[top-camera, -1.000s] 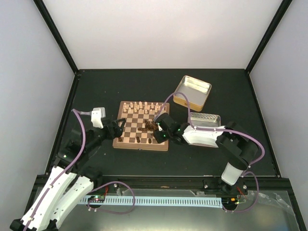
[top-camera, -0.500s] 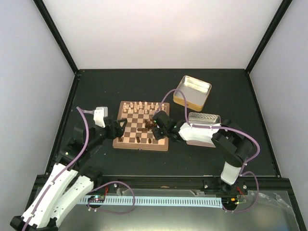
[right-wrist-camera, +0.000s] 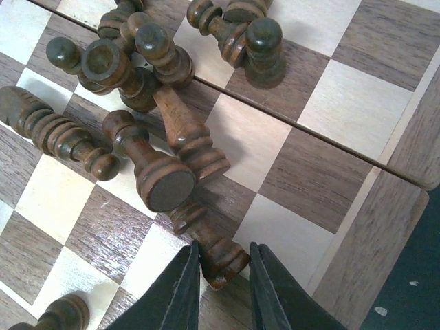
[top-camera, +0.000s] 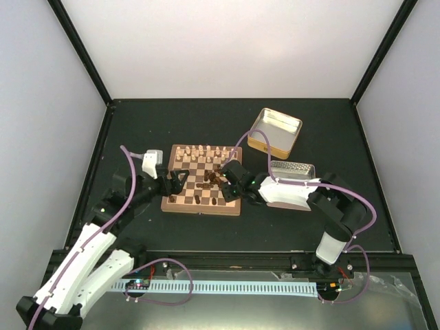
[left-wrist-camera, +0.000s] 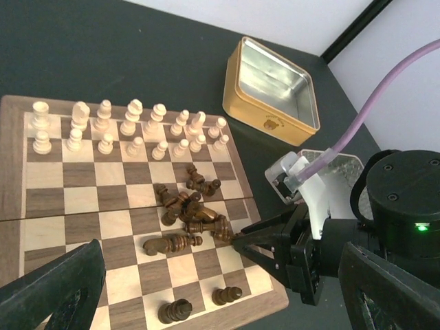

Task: Set up the chess pieces on the board
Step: Pick up the chess piece from the chessboard, then place the chess piece on the chessboard.

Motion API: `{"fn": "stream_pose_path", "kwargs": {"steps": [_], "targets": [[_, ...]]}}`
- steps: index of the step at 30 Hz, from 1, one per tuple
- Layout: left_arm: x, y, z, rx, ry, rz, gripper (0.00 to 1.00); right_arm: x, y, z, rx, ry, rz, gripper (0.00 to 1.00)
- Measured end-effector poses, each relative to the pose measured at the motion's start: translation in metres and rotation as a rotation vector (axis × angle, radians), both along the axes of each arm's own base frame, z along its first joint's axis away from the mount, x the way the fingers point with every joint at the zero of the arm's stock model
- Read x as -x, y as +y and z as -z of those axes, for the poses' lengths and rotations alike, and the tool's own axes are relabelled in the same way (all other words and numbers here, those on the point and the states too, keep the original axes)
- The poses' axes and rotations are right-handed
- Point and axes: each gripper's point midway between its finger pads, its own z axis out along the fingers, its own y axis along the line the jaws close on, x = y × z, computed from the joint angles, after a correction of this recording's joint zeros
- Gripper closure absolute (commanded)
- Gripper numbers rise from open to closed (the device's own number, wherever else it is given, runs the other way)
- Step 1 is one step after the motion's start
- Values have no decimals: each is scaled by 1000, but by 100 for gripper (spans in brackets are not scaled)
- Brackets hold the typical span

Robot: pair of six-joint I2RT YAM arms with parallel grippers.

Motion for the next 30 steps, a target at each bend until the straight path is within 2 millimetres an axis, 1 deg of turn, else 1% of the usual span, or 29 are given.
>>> {"fn": "stream_pose_path", "kwargs": {"steps": [4, 5, 10, 14, 16, 23, 25, 30], "targets": [[-4, -6, 8, -1, 31, 21, 4, 1, -1, 0, -1, -1, -1, 80], [-5, -7, 10, -2, 37, 24, 2, 2, -2, 0, -3, -1, -1, 80], [-5, -15, 16, 20, 66, 55, 1, 14, -14, -1, -26, -7, -5, 80], [-7, -24, 20, 52, 86, 91, 1, 21, -20, -6, -68, -27, -9, 80], [-6, -32, 26, 77, 115, 127, 2, 21, -19, -11, -96, -44, -7, 81], [-4, -61, 48, 186, 268, 238, 13, 20, -13, -42, -242, -123, -7, 80], [-4, -67, 51, 218, 302, 258, 16, 22, -9, -53, -296, -140, -18, 80], [-3, -81, 58, 283, 395, 305, 29, 30, 4, -82, -434, -170, -80, 80]]}}
